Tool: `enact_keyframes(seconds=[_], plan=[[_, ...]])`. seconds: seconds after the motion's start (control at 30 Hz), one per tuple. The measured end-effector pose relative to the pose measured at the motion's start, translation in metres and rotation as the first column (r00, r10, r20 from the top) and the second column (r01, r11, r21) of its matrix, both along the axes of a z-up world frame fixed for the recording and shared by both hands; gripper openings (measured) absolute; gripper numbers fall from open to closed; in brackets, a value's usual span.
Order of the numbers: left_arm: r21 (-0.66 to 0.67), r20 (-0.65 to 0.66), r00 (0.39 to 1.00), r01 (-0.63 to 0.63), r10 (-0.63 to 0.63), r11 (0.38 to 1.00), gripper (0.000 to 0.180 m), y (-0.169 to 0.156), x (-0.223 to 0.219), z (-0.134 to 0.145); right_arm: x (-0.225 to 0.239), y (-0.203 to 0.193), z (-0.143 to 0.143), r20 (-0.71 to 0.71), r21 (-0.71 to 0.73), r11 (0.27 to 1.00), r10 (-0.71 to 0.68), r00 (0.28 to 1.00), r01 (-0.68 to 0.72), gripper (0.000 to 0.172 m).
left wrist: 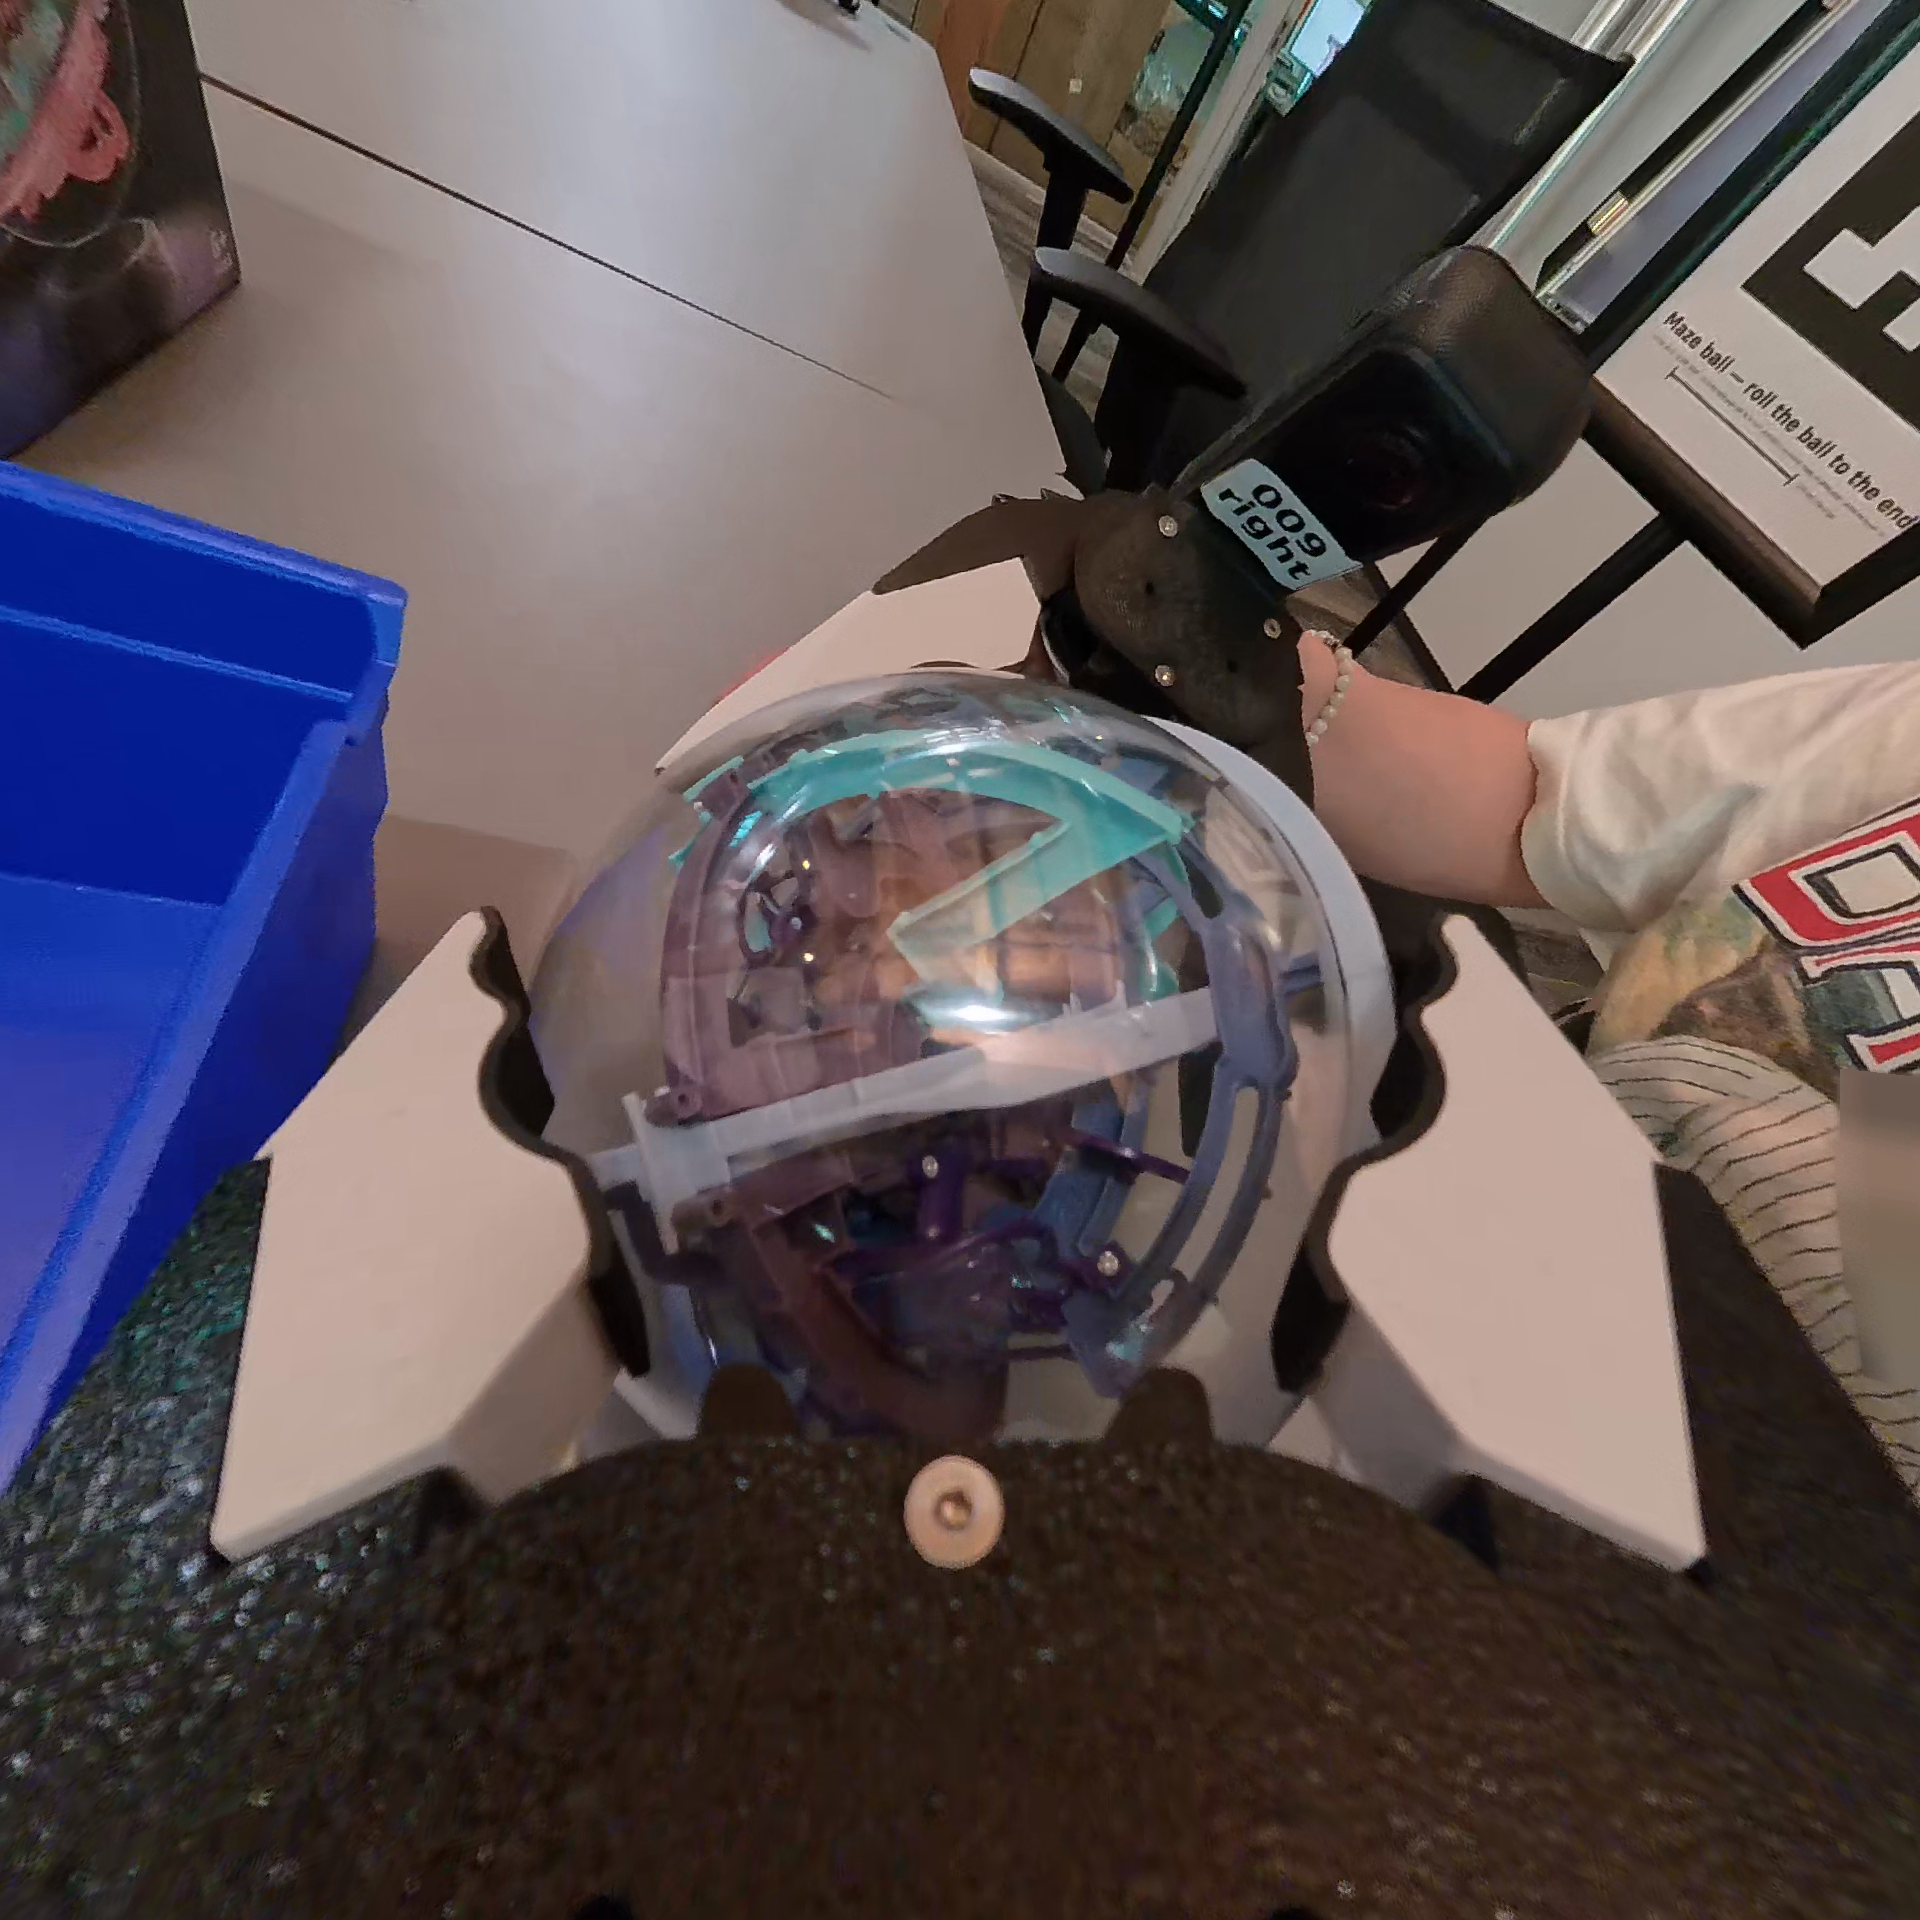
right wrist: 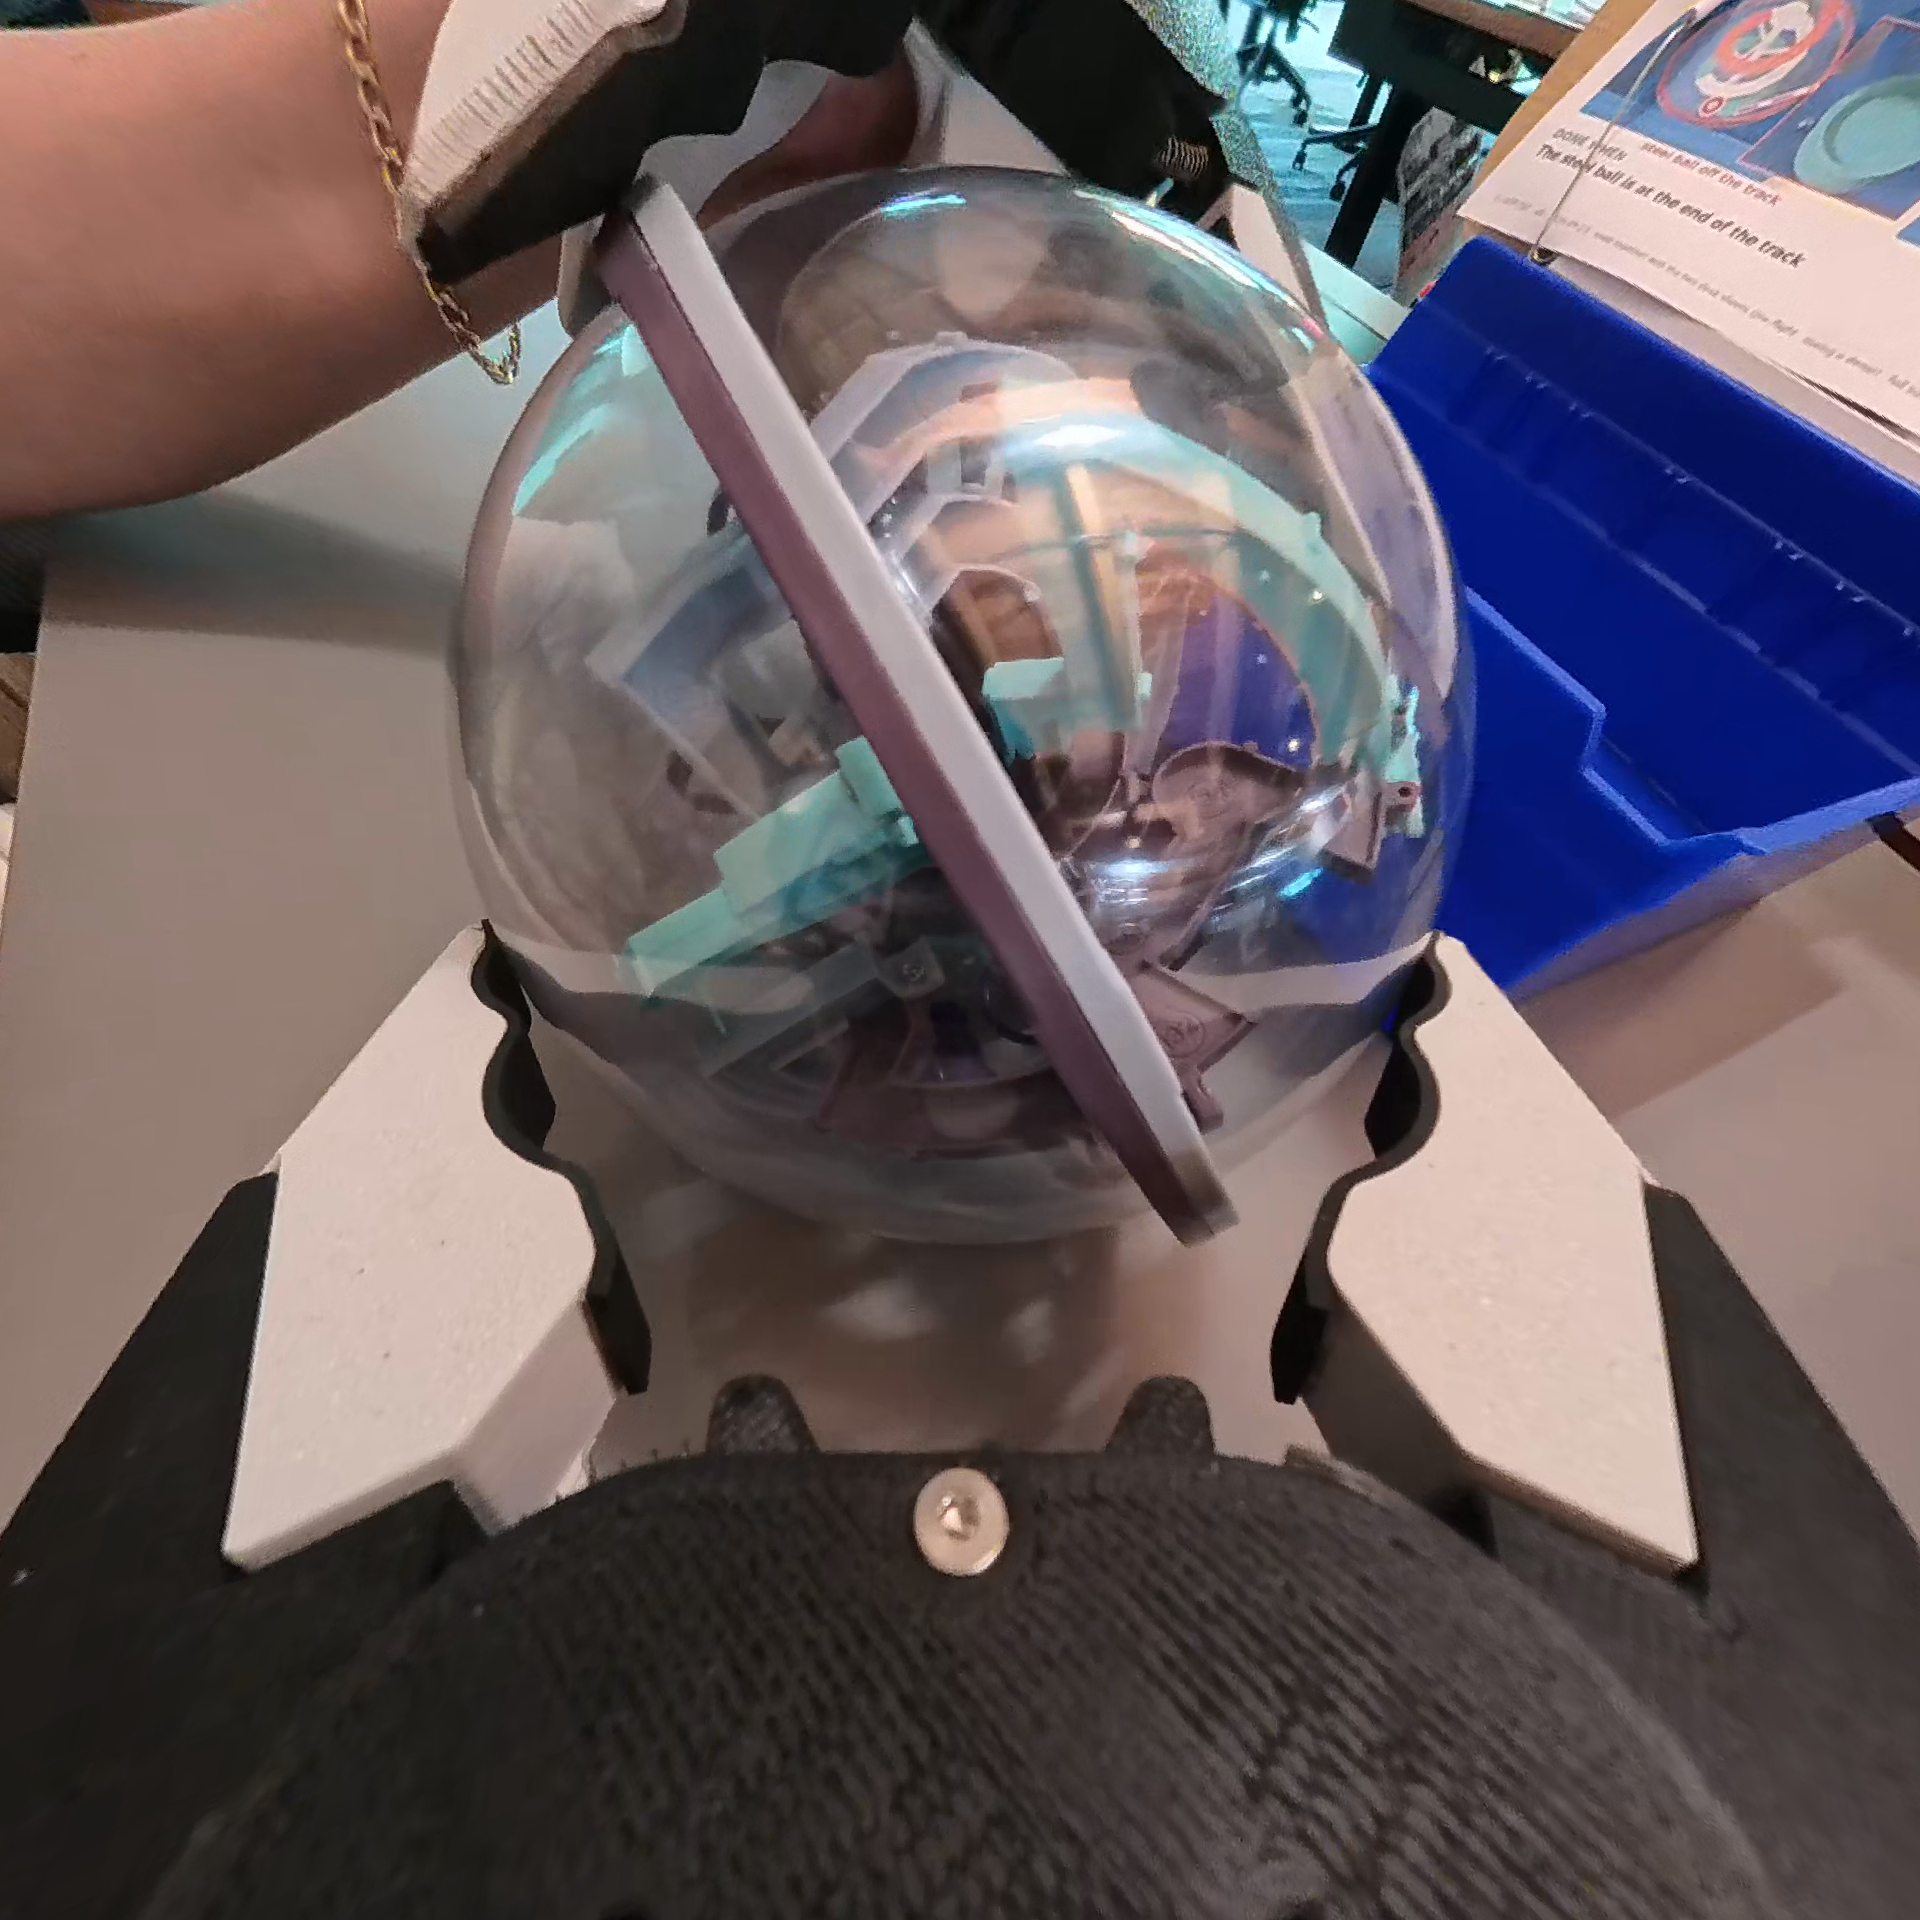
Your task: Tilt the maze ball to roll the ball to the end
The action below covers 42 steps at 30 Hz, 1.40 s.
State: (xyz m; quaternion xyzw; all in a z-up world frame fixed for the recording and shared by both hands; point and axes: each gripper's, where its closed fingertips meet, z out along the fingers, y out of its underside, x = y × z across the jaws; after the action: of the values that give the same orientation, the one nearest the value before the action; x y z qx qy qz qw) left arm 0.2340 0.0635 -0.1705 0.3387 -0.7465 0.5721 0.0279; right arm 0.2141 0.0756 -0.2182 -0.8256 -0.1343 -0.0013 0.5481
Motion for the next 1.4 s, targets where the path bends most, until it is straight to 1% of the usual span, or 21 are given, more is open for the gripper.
enact_keyframes(seconds=[0.13, 0.27, 0.33, 0.43, 0.73, 1.4], plan=[[0.008, -0.003, 1.0, 0.01, -0.01, 1.0, 0.157, -0.002, 0.002, 0.0, 0.002, -0.001, 0.002, 0.022, 0.027, 1.0, -0.015, 1.0, 0.014, 0.157], [-0.006, -0.021, 1.0, 0.008, -0.008, 1.0, 0.157, -0.003, 0.005, -0.001, 0.005, -0.001, 0.007, 0.114, 0.048, 0.998, -0.039, 0.993, 0.033, 0.157], [-0.015, -0.046, 0.999, -0.004, 0.004, 1.0, 0.157, -0.002, 0.008, -0.001, 0.007, 0.0, 0.01, 0.188, 0.064, 0.997, -0.057, 0.981, 0.045, 0.157], [-0.022, -0.05, 0.999, 0.005, -0.006, 1.0, 0.157, -0.002, 0.007, -0.001, 0.006, 0.0, 0.009, 0.216, 0.054, 0.997, -0.073, 0.974, 0.063, 0.157], [-0.018, -0.071, 0.997, 0.024, -0.025, 1.0, 0.157, -0.004, 0.008, -0.001, 0.006, -0.001, 0.009, 0.186, 0.044, 0.994, -0.105, 0.977, 0.099, 0.157], [0.132, -0.179, 0.984, 0.026, -0.002, 0.991, 0.158, -0.024, 0.019, -0.008, 0.014, -0.018, 0.003, 0.072, 0.105, 0.984, -0.149, 0.986, 0.141, 0.157]])
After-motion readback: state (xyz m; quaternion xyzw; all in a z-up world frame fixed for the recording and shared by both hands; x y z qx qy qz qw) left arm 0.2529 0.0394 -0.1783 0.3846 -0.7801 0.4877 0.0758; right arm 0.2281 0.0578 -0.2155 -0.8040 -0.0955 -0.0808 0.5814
